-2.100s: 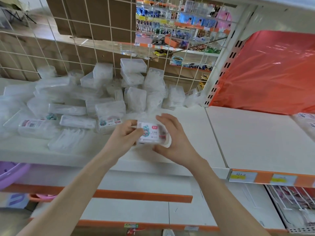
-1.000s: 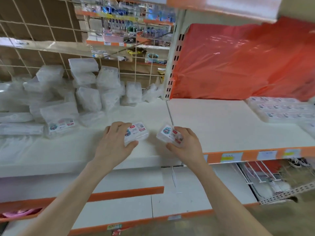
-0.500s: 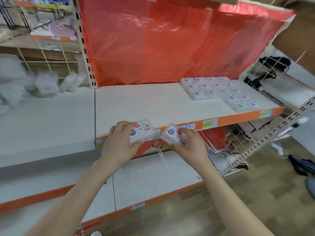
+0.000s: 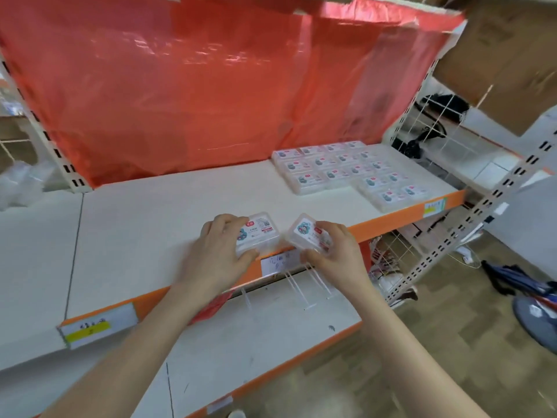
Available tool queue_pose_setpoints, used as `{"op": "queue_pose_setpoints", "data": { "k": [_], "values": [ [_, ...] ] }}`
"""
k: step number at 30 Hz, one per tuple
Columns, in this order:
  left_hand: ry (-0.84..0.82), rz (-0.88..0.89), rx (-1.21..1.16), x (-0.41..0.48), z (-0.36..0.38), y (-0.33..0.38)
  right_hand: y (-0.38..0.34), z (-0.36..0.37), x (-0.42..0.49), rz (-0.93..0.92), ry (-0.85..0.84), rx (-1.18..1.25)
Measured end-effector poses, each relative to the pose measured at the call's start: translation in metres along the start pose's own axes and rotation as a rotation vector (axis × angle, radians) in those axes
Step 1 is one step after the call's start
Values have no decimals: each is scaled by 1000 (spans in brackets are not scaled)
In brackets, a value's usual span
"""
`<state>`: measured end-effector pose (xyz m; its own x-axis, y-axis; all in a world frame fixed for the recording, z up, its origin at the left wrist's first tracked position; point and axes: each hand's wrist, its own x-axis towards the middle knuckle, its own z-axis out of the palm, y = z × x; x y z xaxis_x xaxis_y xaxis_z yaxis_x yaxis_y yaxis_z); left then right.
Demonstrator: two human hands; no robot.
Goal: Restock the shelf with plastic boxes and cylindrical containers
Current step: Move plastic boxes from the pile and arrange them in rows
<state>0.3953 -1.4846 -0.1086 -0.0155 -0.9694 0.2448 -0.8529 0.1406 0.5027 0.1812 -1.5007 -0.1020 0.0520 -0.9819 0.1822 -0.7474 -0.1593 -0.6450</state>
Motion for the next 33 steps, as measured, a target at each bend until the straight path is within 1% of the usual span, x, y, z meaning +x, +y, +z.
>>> {"op": "queue_pose_setpoints", "data": {
  "k": [5,12,19,24,26,28,31,33],
  "values": [
    [-31,36,16,38,15,5,16,-8,41,14,19,-114],
    [-71,41,46,71,41,18,60,-14,82,51,-74,-303],
    [-59,-35,72,88,78,48,105,-30,129,-120,-261,-485],
    [-56,-111,99,90,100,71,122,-41,146,-305,-336,-502],
    [-54,-141,106,90,107,78,127,-42,147,-367,-334,-521],
    [-40,-166,117,90,112,85,131,-43,144,-400,-298,-516],
    [-10,-171,121,89,117,93,131,-49,134,-419,-213,-405],
    [31,-164,161,87,120,99,134,-50,128,-525,-161,-337]
  ]
}}
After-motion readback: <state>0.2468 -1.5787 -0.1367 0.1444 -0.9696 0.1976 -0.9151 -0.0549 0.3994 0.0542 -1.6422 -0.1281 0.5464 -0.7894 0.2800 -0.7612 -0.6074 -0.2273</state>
